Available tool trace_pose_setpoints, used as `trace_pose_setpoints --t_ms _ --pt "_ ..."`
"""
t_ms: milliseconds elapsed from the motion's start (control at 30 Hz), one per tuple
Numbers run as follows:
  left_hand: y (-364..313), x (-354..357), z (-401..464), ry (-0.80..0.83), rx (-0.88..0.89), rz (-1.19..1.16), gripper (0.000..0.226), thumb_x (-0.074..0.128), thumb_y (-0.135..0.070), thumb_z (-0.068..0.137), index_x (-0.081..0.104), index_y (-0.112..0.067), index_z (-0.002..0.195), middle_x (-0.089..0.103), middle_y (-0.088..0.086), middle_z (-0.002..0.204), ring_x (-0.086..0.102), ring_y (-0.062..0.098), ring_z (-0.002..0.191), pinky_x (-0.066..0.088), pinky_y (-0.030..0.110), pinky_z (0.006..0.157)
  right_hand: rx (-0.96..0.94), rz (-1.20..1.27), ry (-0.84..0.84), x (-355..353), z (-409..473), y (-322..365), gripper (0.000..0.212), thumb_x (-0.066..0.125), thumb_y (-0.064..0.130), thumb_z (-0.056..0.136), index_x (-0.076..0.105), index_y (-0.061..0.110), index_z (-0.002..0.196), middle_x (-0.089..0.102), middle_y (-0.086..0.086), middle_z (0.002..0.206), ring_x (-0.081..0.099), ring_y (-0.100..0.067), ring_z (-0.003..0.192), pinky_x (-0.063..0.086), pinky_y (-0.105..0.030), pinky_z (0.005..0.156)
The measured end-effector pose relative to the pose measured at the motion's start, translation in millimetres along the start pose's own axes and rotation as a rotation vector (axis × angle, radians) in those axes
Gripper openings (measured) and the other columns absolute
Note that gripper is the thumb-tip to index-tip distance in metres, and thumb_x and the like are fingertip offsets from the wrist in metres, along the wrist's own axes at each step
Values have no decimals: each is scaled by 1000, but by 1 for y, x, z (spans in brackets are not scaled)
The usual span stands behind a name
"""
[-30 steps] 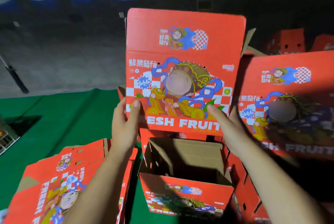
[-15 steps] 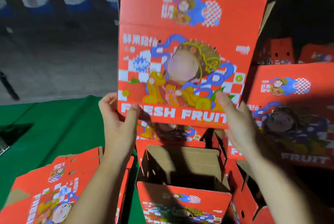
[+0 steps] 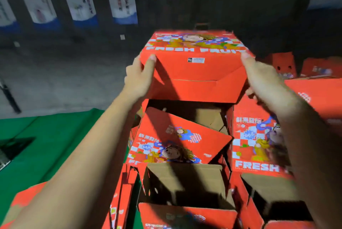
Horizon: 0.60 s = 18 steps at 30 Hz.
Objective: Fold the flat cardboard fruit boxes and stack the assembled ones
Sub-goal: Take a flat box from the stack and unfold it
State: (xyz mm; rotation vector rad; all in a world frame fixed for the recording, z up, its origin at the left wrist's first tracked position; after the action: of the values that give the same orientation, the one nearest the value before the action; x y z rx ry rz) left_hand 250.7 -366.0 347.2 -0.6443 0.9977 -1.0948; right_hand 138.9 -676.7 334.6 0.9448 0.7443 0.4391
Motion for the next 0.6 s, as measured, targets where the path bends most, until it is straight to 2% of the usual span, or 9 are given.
trace_pose_setpoints --t_ms 67,100,167,233,300,367,433,533,600 --pt "16 11 -8 12 -30 124 79 56 -68 85 45 -25 150 55 14 140 47 35 136 34 47 118 -66 -29 -28 4 -1 -13 78 40 86 79 57 28 127 68 -5 120 66 -25 108 49 -37 89" --pt "23 16 -15 -18 -33 197 78 63 -58 90 38 -22 154 51 16 143 41 35 139 29 44 119 -62 13 -32 8 -6 -20 80 46 82 79 43 35 144 59 -3 138 59 -22 123 47 -42 102" --pt "32 19 -37 -141 -16 236 80 69 -42 93 29 -18 158 43 19 148 32 32 141 21 38 116 -109 24 -145 15 -20 -28 82 55 71 81 25 42 153 38 1 156 45 -23 139 37 -47 116" --pt "34 21 -61 -297 69 178 72 69 -35 92 36 -17 154 42 17 145 34 27 135 21 35 111 -263 -59 -349 26 -47 -21 79 61 55 84 28 36 153 29 -1 157 35 -29 141 25 -40 116" --pt "28 28 -89 -338 214 110 55 64 -34 92 48 -20 142 46 9 138 37 21 125 25 33 106 -412 -102 -439 45 -80 -10 76 65 41 83 35 28 151 31 -5 154 32 -34 138 21 -35 112" --pt "22 38 -111 -261 331 100 38 59 -38 92 58 -27 128 51 -1 129 43 18 121 29 36 103 -482 -182 -414 70 -107 -3 75 66 37 80 40 28 150 30 -6 157 25 -37 143 20 -43 118" --pt "21 46 -126 -186 348 162 29 55 -44 93 64 -33 119 55 -8 123 48 17 118 33 39 101 -467 -289 -377 88 -124 -2 80 67 37 79 37 32 153 21 -6 164 11 -38 152 15 -51 120" --pt "24 45 -138 -137 355 203 27 60 -36 91 68 -31 116 56 -8 125 50 19 121 34 43 105 -431 -337 -383 93 -136 0 89 67 36 78 29 35 158 4 -7 171 -5 -36 157 15 -54 118" --pt "27 39 -144 -120 371 175 27 61 -31 92 68 -29 118 57 -8 127 49 17 125 34 44 108 -452 -358 -410 92 -145 3 90 66 34 80 26 35 160 0 -8 172 -8 -37 157 14 -56 118"
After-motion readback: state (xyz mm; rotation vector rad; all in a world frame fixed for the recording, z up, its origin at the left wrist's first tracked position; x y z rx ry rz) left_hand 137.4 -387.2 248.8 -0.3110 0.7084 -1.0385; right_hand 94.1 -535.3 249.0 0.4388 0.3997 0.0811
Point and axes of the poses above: each hand's wrist, its own z-axis towards the middle knuckle, its own x-axis out of the palm, y = z × x, the point moved 3 cm from there along z, towards the middle knuckle
